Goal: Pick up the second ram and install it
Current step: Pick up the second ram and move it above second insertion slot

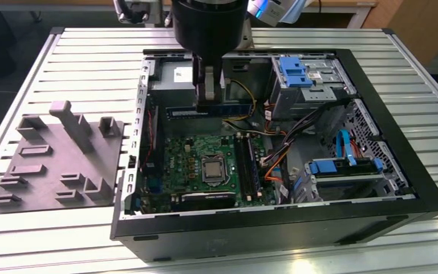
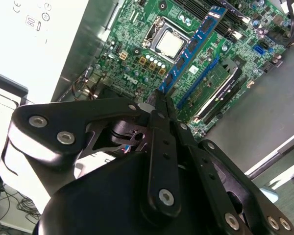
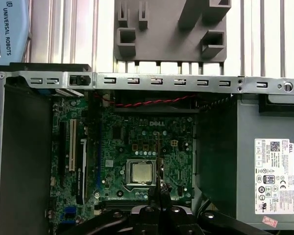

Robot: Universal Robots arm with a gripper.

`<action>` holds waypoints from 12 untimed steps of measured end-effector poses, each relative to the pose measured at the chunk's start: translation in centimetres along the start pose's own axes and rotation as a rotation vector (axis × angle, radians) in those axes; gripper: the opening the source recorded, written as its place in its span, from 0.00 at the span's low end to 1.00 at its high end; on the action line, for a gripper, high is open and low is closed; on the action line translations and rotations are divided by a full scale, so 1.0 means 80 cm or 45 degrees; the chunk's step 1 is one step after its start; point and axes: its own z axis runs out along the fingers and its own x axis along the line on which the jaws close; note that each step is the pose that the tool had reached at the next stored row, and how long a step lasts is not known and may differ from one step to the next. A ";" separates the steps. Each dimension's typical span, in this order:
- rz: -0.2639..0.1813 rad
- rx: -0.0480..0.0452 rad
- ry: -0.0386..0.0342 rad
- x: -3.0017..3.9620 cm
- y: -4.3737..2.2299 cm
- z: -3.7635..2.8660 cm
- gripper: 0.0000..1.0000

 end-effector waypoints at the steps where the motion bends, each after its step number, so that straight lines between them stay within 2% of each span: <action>1: 0.000 0.000 0.0000 0.0000 -0.0002 0.0003 0.12; 12: 0.000 0.000 0.0004 0.0004 -0.0010 0.0102 0.12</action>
